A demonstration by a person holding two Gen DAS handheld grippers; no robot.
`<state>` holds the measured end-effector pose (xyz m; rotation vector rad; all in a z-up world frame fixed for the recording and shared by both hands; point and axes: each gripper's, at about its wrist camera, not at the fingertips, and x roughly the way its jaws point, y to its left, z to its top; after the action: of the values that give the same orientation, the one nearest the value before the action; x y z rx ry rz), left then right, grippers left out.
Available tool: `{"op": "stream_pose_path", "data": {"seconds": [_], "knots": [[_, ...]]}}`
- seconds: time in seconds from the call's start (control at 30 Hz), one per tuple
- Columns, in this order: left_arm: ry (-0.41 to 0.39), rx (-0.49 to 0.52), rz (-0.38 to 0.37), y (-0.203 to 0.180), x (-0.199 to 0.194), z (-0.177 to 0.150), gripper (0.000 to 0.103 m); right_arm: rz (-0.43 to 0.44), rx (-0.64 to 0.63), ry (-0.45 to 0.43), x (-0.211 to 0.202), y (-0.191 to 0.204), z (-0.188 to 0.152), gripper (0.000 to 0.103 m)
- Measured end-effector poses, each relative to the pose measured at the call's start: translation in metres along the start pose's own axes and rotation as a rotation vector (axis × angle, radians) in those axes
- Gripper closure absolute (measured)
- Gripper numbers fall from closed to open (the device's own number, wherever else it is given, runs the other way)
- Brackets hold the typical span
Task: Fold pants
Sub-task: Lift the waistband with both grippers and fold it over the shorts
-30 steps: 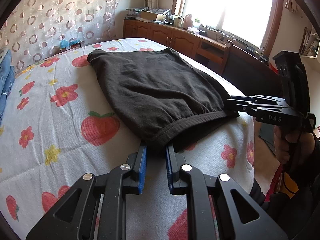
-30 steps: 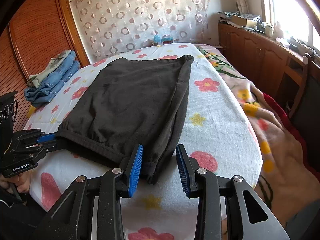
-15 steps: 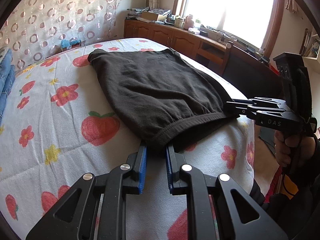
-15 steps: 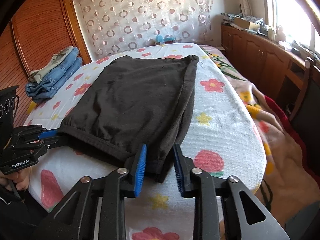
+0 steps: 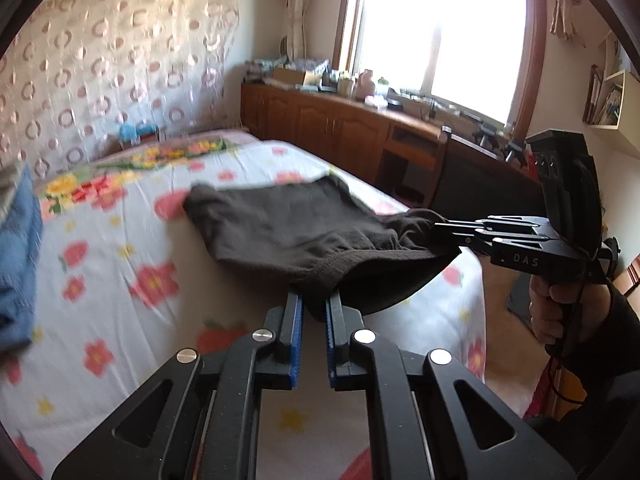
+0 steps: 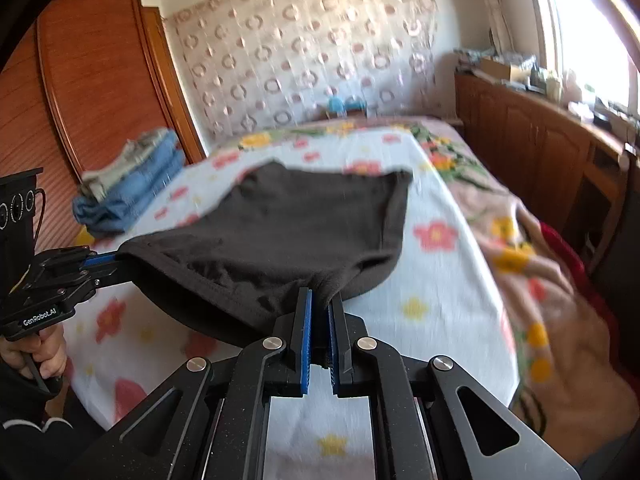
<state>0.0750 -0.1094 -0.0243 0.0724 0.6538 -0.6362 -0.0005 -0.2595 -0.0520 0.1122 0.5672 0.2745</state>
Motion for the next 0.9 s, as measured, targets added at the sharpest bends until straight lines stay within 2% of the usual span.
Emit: {"op": "stream_pose_path", "data": {"seconds": [0.3,0.53,0.63,0.77,0.9], "knots": [[-0.156,0.044,0.053,0.009,-0.056,0.059,0.093,0.052,-0.075,-0.159,-0.049,0.022,0.055,0.096],[-0.212,0.062,0.119,0.035,-0.081,0.093,0.094,0.106,-0.165,-0.237,-0.073,0.048,0.098,0.096],[-0.214,0.051,0.158,0.056,-0.074,0.105,0.094,0.121,-0.198,-0.233,-0.058,0.054,0.12,0.096],[-0.211,0.027,0.214,0.093,-0.053,0.126,0.094,0.151,-0.199,-0.211,-0.019,0.044,0.152,0.096],[-0.246,0.006,0.253,0.126,-0.045,0.16,0.094,0.151,-0.188,-0.237,0.026,0.028,0.203,0.097]]}}
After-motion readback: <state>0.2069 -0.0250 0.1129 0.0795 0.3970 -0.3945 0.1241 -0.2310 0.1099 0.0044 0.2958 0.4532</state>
